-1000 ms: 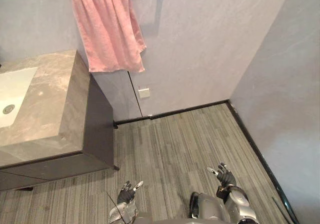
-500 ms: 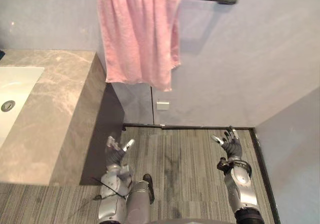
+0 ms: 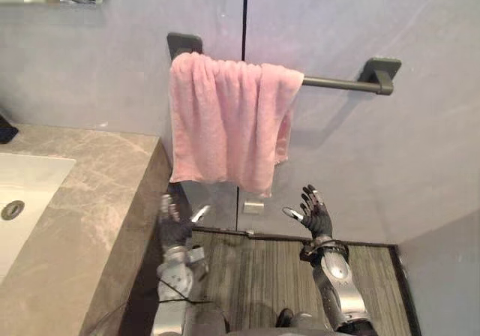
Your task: Organize washtable
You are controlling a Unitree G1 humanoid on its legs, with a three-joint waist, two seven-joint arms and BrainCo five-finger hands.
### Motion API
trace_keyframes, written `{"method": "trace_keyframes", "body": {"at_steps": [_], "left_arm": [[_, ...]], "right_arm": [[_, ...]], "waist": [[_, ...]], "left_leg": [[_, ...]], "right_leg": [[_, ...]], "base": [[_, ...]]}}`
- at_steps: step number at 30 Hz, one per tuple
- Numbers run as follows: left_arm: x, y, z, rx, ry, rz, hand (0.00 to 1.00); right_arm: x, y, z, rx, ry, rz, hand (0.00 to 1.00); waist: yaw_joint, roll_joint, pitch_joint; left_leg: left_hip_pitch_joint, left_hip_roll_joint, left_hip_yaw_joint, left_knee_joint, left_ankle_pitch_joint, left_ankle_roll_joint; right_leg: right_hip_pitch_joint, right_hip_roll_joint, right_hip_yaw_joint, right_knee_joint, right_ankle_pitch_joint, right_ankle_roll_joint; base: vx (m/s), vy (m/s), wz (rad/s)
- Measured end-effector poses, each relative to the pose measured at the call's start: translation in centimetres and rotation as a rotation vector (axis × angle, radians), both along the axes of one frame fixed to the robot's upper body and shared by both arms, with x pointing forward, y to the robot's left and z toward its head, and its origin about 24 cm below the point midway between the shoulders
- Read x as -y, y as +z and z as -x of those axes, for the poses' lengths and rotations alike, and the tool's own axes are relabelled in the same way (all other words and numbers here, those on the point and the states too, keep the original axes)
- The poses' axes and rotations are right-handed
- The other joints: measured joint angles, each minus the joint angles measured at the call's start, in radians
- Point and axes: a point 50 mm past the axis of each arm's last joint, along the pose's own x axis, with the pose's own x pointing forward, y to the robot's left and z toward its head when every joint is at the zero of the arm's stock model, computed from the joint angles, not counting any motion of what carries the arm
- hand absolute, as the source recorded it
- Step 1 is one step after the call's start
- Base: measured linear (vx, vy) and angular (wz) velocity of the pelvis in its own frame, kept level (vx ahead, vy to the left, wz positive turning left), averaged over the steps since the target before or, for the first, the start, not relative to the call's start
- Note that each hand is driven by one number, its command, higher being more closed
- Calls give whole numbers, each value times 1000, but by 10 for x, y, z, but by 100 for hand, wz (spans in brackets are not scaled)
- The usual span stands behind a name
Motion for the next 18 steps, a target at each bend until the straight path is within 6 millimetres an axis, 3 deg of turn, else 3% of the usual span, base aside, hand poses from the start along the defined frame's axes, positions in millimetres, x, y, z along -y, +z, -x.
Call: {"method": "trace_keyframes", "body": {"at_steps": [4,9,12,14,15,16,18], "left_arm": [[10,3,-3,13,-76,-50,0],[11,7,-6,30,-75,-144,0],[3,5,0,13,-44,-186,0],[-5,7,6,10,-20,-209,0],[-8,10,9,19,-19,-233,0],[-9,17,16,47,-17,-237,0],[-11,22,23,67,-12,-264,0]], "right_arm": [[1,0,0,-1,9,10,0],[-7,-5,1,-17,65,34,0],[-17,-3,-2,-5,111,34,0],[-22,-1,-6,4,139,32,0],[-21,1,-9,17,138,32,0],[-20,8,-16,53,150,46,0],[-23,12,-21,74,166,54,0]], "waist": [[-1,13,-12],[1,14,-13],[2,16,-12],[3,5,1],[19,2,17],[25,40,30],[28,38,33]], "left_leg": [[30,8,-11,-64,33,-50],[20,4,-28,-33,40,-59],[-7,2,-39,53,40,-59],[-80,0,-51,195,62,-97],[-116,10,-61,197,22,-62],[-113,74,-80,28,153,-82],[-112,40,-101,16,149,-85]], "right_leg": [[52,36,-9,-113,29,-8],[94,40,-32,-164,34,-4],[121,36,-41,-180,34,-4],[141,5,-47,-182,36,-6],[143,-22,-53,-161,38,-2],[135,-10,-57,-129,31,7],[124,-33,-50,-123,16,30]], "base": [[155,-94,-1],[85,-29,12],[72,25,10],[38,83,12],[24,165,14],[25,161,3],[14,149,9]]}}
